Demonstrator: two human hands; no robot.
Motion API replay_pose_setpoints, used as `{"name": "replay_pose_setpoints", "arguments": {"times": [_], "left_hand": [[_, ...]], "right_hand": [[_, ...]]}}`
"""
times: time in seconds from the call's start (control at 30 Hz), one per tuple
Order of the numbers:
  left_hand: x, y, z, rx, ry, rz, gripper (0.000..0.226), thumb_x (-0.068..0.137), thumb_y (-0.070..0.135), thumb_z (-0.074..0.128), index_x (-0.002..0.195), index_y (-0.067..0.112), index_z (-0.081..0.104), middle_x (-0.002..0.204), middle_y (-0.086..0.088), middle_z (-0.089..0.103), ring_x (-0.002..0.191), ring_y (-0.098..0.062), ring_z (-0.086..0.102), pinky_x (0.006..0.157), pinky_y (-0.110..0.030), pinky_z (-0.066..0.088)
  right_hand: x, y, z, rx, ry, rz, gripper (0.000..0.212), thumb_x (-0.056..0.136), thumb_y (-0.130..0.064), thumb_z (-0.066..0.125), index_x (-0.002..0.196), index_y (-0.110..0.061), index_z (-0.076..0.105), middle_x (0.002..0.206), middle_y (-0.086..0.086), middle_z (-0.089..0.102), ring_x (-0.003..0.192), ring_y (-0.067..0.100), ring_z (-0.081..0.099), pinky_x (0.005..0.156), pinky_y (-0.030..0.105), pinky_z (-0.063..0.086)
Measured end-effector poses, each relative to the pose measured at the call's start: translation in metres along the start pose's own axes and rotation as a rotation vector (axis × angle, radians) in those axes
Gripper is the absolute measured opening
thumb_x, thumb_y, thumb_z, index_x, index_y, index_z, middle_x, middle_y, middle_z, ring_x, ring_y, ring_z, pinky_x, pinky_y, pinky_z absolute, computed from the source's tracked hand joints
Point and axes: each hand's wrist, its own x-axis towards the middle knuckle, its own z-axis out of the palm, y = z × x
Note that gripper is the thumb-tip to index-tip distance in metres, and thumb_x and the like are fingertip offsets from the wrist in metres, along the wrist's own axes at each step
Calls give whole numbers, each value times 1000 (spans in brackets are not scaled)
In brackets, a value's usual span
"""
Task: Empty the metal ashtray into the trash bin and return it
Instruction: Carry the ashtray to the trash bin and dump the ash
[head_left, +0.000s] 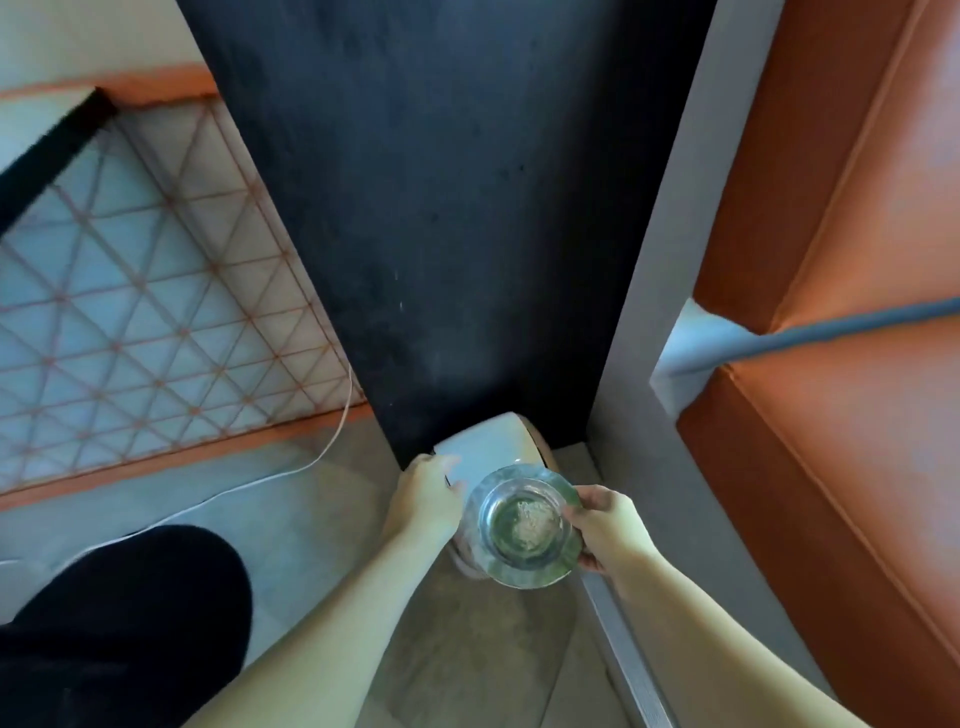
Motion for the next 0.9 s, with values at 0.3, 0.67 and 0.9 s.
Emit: {"name": "replay_pose_setpoints", "arguments": {"times": [0.3,0.67,0.9], "left_hand": [[66,-41,73,203,124,12,79,76,25,66,142,20,22,142,-4,29,124,-28,28,92,-40,43],[84,-67,108,217,362,108,103,69,11,73,140,34,2,127,-12,48,112,-31,39,86,-45,46],[99,-87,112,-138,287,2,91,75,15,68,143,35,11,136,-16,41,117,-29,44,83,-30,38]], "right_hand": [[91,43,5,-97,16,7,18,90,-8,51,102,-12,63,61,2,51,55,14,50,44,23,41],[124,64,6,-95,24,44,10,88,-7,54,87,-14,60,85,9,63,85,27,62,54,29,53],[122,67,1,-101,-34,53,15,89,-9,54,79,-19,60,81,6,63,78,21,61,52,27,50]]}}
